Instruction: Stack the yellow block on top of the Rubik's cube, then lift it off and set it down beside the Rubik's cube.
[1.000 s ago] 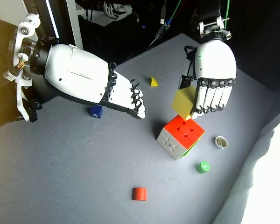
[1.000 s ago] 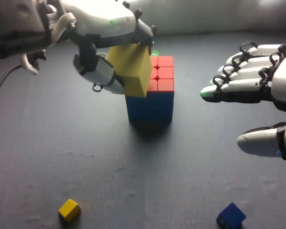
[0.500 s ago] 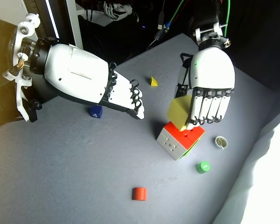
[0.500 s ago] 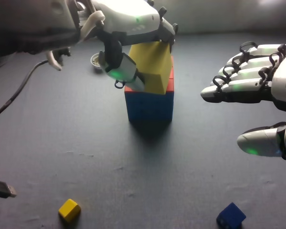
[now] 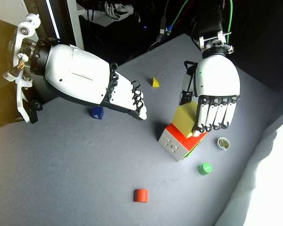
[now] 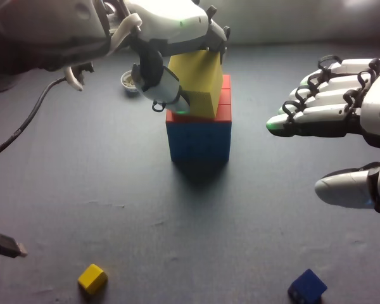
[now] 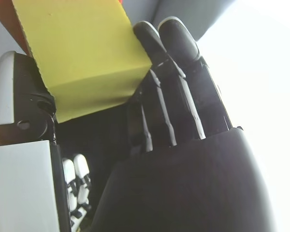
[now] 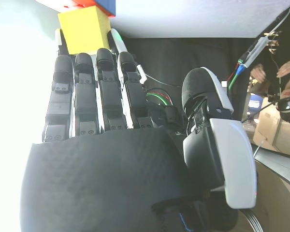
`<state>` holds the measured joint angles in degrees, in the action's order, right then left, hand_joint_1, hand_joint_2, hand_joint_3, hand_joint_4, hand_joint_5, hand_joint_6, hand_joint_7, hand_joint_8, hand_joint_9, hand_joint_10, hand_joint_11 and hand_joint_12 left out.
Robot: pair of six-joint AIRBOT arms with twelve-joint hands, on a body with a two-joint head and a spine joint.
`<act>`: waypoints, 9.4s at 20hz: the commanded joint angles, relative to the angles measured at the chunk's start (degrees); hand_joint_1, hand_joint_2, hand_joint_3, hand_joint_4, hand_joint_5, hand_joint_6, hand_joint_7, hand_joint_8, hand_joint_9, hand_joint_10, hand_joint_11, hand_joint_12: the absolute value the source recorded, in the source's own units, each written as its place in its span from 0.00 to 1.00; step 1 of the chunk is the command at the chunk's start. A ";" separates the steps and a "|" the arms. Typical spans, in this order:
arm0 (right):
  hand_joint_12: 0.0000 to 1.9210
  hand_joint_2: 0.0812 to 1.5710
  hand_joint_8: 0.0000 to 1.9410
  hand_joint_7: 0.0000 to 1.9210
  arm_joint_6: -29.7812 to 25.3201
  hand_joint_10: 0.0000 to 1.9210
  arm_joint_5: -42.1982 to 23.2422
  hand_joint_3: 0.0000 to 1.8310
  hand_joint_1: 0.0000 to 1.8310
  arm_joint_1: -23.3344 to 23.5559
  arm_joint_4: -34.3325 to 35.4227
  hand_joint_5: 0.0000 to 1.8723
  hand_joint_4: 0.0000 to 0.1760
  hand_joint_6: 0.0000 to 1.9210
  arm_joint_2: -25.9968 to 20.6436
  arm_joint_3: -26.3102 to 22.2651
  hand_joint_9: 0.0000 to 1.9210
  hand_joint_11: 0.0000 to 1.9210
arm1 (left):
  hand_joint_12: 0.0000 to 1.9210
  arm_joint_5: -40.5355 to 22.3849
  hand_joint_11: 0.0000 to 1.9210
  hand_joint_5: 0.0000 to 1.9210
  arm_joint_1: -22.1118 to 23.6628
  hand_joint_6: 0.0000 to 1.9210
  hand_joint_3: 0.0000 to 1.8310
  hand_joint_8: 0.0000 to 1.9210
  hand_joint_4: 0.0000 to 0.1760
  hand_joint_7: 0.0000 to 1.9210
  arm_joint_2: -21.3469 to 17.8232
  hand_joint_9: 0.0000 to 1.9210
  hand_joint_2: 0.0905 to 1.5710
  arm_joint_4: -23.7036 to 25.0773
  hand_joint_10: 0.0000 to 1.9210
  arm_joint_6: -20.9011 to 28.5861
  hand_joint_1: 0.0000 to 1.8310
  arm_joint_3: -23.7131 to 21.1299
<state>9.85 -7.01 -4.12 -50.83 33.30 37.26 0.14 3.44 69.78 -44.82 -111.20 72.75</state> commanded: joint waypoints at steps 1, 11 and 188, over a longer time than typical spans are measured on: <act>0.16 0.86 0.00 0.11 -0.40 0.00 -4.29 0.00 0.00 0.85 0.88 0.11 0.00 0.00 -0.63 -0.15 0.09 0.00 | 0.80 -4.19 0.29 0.50 -0.01 0.45 0.00 0.66 0.00 0.49 -0.32 0.41 0.71 0.51 0.58 -0.28 0.67 0.53; 0.21 0.86 0.00 0.14 -0.40 0.01 -4.29 0.00 0.00 0.84 0.88 0.13 0.00 0.01 -0.63 -0.15 0.11 0.00 | 0.79 -4.82 0.30 0.51 -0.51 0.42 0.00 0.64 0.00 0.50 1.27 0.42 0.70 1.22 0.58 -0.20 0.68 2.83; 0.94 0.75 0.61 0.48 -16.42 0.76 -13.59 0.00 0.74 0.94 17.29 0.40 0.00 0.69 42.78 46.40 0.35 0.19 | 0.05 -7.07 0.03 0.02 -17.81 0.00 0.00 0.00 0.00 0.03 -29.67 0.04 0.55 123.95 0.00 97.77 0.09 -30.76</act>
<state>-6.24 -16.05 -3.51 -34.26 76.73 83.59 -6.28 -15.05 40.56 79.15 -13.26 42.06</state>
